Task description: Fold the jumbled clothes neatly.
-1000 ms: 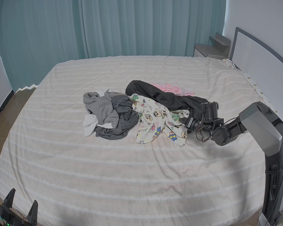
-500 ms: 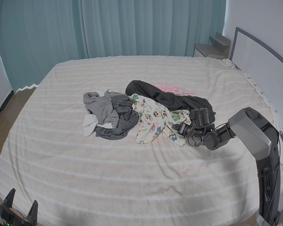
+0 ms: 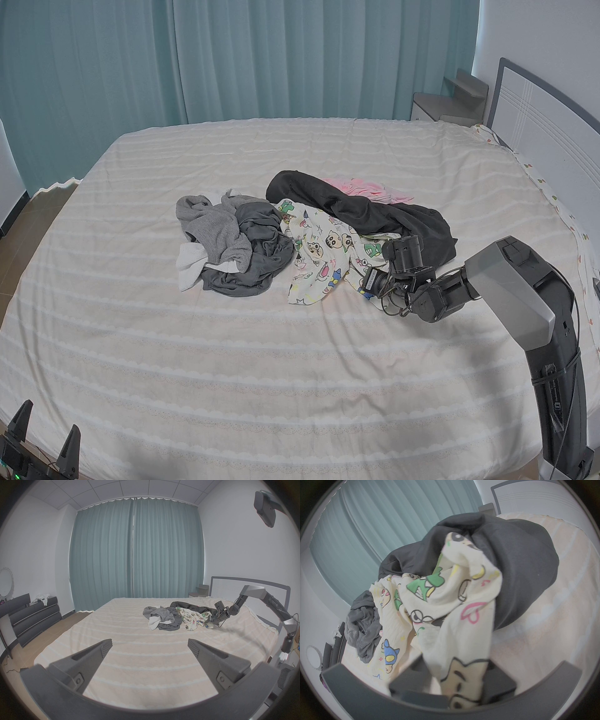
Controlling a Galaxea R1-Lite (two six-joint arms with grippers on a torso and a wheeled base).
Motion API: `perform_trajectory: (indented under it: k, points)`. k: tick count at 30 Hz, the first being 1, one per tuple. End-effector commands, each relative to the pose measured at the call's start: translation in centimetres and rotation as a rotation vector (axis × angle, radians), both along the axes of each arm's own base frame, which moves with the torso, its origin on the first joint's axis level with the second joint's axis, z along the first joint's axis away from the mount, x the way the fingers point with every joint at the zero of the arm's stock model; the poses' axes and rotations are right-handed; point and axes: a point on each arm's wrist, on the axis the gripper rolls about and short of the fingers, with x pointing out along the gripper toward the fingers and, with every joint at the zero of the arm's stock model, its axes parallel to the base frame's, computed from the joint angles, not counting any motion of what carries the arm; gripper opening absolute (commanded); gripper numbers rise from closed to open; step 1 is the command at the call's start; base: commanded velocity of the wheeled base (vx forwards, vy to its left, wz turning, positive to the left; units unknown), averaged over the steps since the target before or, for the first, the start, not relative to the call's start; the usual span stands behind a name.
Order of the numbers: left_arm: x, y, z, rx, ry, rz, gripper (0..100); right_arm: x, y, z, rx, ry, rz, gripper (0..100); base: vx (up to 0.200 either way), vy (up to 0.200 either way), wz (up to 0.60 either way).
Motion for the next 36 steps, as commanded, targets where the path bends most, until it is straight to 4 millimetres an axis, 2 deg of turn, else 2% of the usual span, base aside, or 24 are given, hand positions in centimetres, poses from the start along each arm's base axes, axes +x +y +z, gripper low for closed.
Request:
perform_trajectory:
  k: [1,4,14,24,27,31,36]
  points:
    - [0.0,0.0,-0.4,0.000,0.003,0.000,100,-0.1,-0.1,-0.1,-0.001,0.005,-0.007,0,0.000,0.000,0.00]
    - [0.0,0.0,-0.4,0.000,0.003,0.000,100,-0.4,-0.5,0.2,-0.002,0.007,-0.024,0,0.000,0.000,0.00]
    - [0.0,0.0,-0.4,0.000,0.003,0.000,100,-3.1,-1.8,3.6,0.112,0.001,-0.026,0,0.000,0.000,0.00]
    - [0.0,0.0,-0.4,0.000,0.003,0.000,100,-9.4,-3.0,5.8,0.221,-0.140,0.083,0,0.000,0.000,0.00]
    - [0.0,0.0,-0.4,0.000,0.003,0.000,100,-11.7,-3.3,7.2,0.246,-0.176,0.125,0,0.000,0.000,0.00]
    - [0.0,0.0,-0.4,0.000,0.003,0.000,100,-13.8,-3.8,9.0,0.272,-0.215,0.159,0,0.000,0.000,0.00]
    - [0.0,0.0,-0.4,0.001,0.001,0.000,100,-16.5,-3.5,11.0,0.296,-0.249,0.212,0,0.000,0.000,0.00]
